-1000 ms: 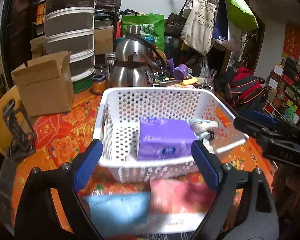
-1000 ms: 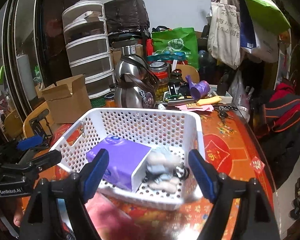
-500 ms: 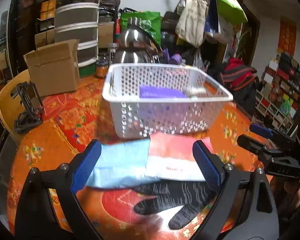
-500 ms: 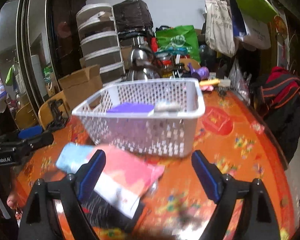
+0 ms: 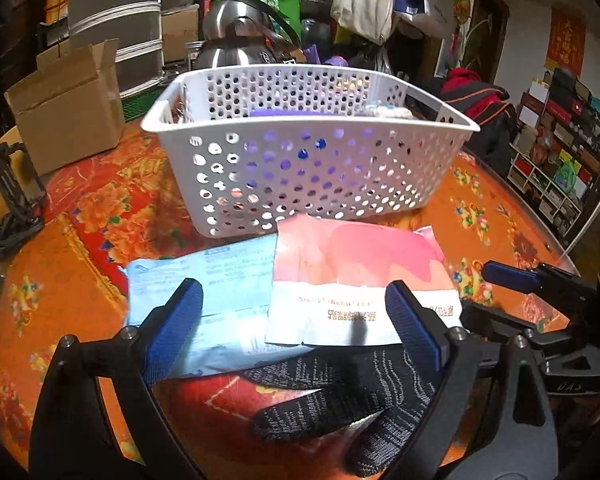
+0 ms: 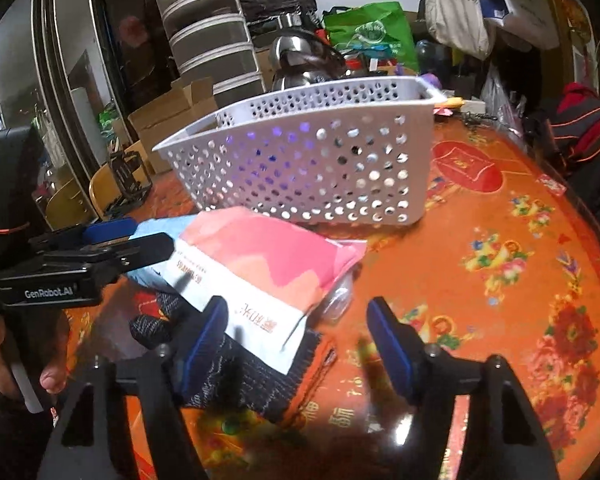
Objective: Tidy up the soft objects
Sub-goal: 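Grasp the pink-and-white packet with the right tool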
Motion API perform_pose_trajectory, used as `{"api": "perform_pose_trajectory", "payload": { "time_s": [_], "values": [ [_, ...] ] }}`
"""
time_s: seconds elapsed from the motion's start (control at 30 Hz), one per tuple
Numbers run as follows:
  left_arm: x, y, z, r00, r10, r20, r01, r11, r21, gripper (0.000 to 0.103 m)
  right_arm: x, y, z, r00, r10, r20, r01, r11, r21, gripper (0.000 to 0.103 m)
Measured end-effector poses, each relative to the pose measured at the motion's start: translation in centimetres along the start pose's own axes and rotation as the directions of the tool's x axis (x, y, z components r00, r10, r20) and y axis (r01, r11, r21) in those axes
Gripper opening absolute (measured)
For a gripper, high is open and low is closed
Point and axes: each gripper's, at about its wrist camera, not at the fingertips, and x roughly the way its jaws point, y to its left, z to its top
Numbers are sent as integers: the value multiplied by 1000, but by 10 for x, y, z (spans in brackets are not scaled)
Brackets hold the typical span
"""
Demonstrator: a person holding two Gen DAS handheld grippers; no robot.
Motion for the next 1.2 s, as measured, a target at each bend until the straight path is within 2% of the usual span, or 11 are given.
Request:
{"api": "perform_pose_trajectory", "payload": {
  "time_s": [0.13,0.3,0.53,0.7,0.73,1.0,1.13,1.2],
  "values": [
    [11,-1,-2,999,-21,-26,21,1000,4,91,12,2,2,999,20,-34,-20,1000,-10,67],
    [20,-2,-6,999,-25,-41,26,1000,15,90,22,2,1,995,70,-73,-70,998,-5,55],
    [24,-6,-6,998,-47,-44,48,998,29,90,33,-1,3,990,83,-114,-82,997,15,55],
    [26,-16,-10,997,-52,-52,55,996,65,87,36,6,5,991,76,-109,-79,997,-22,48],
    [27,-18,-11,997,-49,-55,53,996,71,84,36,7,5,991,75,-111,-79,996,-30,47],
    [20,-6,-11,996,-84,-43,85,996,4,34,39,7,6,988,86,-126,-92,995,-44,41],
    [18,-10,-13,996,-83,-38,84,996,11,25,41,10,6,989,74,-131,-83,994,-64,36],
    [16,-7,-15,994,-101,-30,101,995,-12,15,41,13,6,990,57,-129,-68,994,-82,33]
  ]
}}
